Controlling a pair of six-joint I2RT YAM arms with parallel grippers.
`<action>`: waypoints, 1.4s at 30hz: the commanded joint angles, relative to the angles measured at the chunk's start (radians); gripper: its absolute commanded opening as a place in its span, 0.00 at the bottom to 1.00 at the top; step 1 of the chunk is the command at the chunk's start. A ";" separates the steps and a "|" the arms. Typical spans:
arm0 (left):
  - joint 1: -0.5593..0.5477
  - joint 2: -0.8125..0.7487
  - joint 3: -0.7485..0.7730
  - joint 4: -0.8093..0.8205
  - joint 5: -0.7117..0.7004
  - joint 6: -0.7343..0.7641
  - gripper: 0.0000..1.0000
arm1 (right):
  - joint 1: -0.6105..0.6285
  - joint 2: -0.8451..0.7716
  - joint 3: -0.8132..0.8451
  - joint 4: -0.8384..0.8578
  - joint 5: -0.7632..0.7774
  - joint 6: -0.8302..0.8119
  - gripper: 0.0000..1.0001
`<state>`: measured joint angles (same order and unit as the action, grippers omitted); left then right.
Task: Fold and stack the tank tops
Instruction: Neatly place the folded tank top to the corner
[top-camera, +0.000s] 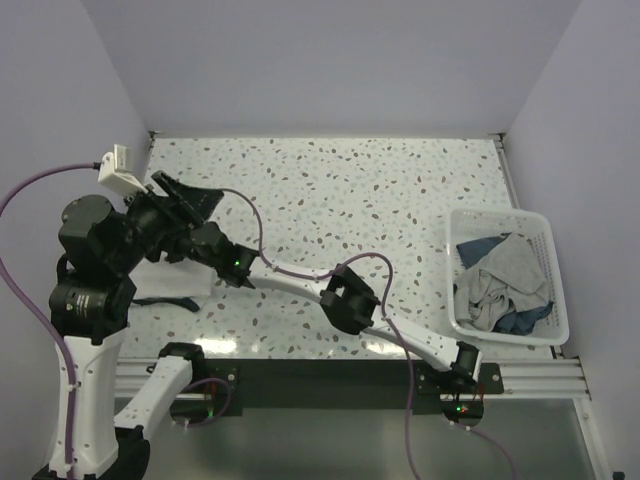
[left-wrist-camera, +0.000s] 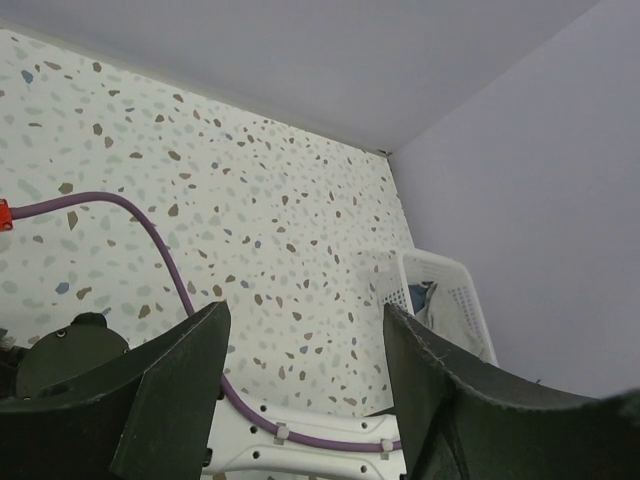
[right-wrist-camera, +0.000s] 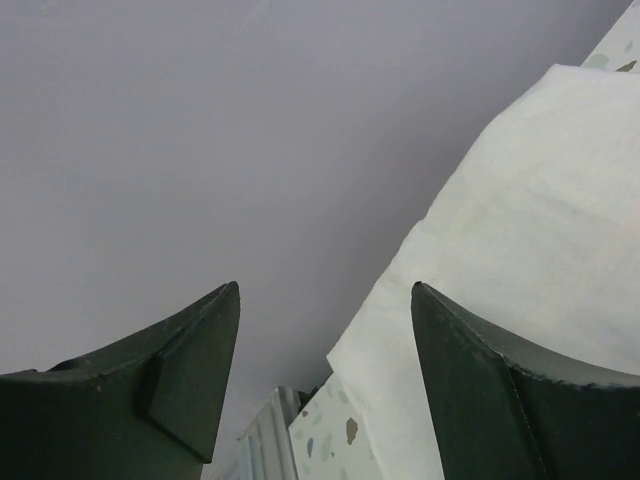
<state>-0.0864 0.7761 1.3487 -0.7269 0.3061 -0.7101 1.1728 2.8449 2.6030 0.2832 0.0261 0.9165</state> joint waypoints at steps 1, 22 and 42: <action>0.002 -0.005 -0.011 0.029 0.025 0.017 0.67 | 0.007 -0.036 0.040 0.060 0.034 -0.034 0.74; 0.002 0.046 -0.011 0.115 0.079 0.032 0.68 | -0.036 -0.636 -0.726 0.123 0.158 -0.292 0.82; -0.461 0.281 -0.379 0.535 -0.231 -0.035 0.67 | -0.186 -1.605 -1.629 -0.278 0.477 -0.361 0.91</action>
<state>-0.4812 1.0420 0.9989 -0.3122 0.1841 -0.7330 0.9939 1.3659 1.0199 0.1226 0.3885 0.5823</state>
